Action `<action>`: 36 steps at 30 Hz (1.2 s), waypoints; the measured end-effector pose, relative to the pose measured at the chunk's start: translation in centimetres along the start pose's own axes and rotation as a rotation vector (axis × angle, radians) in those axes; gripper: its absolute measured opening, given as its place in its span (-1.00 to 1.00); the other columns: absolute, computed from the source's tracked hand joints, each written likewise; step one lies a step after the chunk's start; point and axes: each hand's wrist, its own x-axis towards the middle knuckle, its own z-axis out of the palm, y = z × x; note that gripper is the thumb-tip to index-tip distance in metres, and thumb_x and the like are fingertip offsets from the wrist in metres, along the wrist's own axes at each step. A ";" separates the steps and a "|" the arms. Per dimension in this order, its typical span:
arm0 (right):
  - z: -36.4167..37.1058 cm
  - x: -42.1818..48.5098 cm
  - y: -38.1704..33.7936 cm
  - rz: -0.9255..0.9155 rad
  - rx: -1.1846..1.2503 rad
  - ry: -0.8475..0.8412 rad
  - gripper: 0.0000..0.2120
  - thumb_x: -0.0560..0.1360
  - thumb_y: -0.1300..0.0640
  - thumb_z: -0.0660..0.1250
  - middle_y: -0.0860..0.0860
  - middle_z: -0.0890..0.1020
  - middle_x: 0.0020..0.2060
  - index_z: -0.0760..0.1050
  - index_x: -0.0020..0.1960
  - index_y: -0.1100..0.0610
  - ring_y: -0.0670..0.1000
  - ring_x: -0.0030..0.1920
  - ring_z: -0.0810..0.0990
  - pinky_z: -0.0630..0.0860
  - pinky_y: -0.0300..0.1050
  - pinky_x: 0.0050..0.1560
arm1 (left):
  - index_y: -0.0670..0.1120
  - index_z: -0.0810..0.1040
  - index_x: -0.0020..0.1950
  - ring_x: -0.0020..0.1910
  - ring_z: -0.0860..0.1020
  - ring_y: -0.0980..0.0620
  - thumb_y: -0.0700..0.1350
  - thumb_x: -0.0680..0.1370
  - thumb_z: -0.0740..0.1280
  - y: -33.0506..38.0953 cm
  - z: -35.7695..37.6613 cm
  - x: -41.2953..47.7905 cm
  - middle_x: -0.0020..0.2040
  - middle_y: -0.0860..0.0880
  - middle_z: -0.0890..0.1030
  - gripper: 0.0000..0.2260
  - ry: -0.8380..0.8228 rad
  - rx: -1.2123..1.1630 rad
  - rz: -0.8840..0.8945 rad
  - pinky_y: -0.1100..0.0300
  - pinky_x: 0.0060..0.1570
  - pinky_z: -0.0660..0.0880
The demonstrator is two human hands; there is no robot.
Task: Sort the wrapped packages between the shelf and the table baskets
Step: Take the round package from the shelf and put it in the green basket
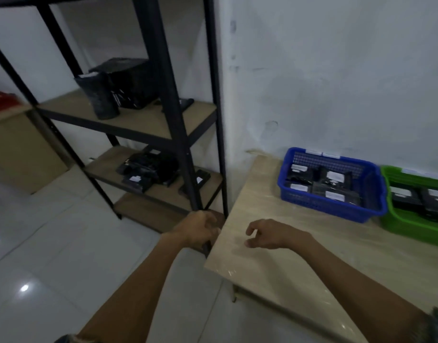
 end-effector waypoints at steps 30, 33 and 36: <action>-3.7 26.8 -30.9 -0.086 0.256 0.189 -0.78 0.44 -0.11 0.39 -0.07 0.61 -0.03 0.52 0.01 -0.04 -0.04 0.03 0.58 0.54 -0.05 0.13 | -0.03 0.57 0.08 -0.01 0.59 0.13 -0.05 0.53 0.40 -28.3 -28.7 10.4 -0.01 0.02 0.65 -0.84 0.045 0.020 0.146 0.41 -0.08 0.48; -5.5 29.4 -32.6 -0.093 0.268 0.240 -0.77 0.44 -0.10 0.40 -0.05 0.63 -0.02 0.54 0.04 -0.03 -0.06 0.00 0.60 0.55 -0.09 0.09 | -0.04 0.57 0.13 -0.04 0.54 0.16 -0.03 0.54 0.38 -29.4 -31.4 12.9 -0.05 0.06 0.60 -0.81 0.083 0.050 0.174 0.48 -0.17 0.39; -8.5 31.9 -34.0 -0.091 0.297 0.304 -0.73 0.47 -0.06 0.39 -0.04 0.64 -0.06 0.55 0.11 0.02 -0.07 -0.04 0.60 0.51 -0.20 -0.01 | -0.02 0.58 0.05 -0.06 0.58 0.12 -0.06 0.53 0.39 -30.4 -33.5 15.2 -0.11 0.07 0.63 -0.88 0.139 0.005 0.173 0.28 -0.08 0.48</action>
